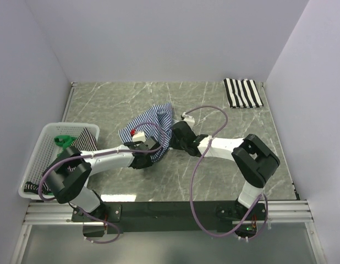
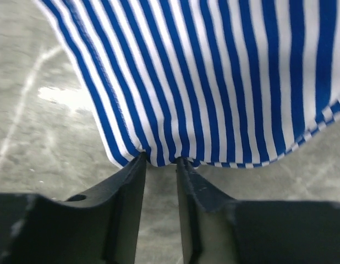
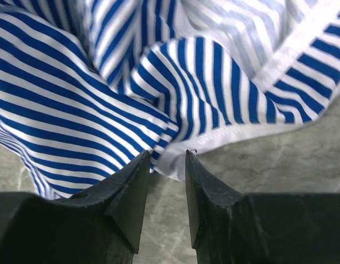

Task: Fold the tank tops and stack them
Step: Flatten the tank top out

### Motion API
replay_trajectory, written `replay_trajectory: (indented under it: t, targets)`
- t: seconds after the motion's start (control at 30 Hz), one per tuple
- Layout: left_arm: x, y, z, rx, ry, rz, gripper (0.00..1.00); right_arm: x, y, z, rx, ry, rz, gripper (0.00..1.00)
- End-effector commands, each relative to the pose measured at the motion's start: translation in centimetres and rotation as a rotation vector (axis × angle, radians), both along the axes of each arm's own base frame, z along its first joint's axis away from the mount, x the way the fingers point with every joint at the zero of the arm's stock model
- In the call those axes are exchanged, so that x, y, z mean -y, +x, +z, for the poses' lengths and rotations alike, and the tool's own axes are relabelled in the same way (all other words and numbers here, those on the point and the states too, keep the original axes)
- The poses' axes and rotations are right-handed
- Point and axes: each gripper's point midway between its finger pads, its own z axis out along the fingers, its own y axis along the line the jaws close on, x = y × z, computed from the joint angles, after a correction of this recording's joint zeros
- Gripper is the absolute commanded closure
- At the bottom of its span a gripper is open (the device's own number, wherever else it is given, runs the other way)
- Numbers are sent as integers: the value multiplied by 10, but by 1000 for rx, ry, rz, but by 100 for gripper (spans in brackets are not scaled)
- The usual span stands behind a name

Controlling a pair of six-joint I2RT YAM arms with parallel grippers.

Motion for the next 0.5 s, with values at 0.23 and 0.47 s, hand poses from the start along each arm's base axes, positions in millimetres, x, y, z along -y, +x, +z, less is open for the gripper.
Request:
replay_trajectory:
  t: [0.23,0.47]
  targets:
    - [-24,23,17,62,40,95,99,-6,7,-1,10,50,-30,60]
    - [-47,35,28,84,26,177,99,-11,7,-8,0,51,-19,60]
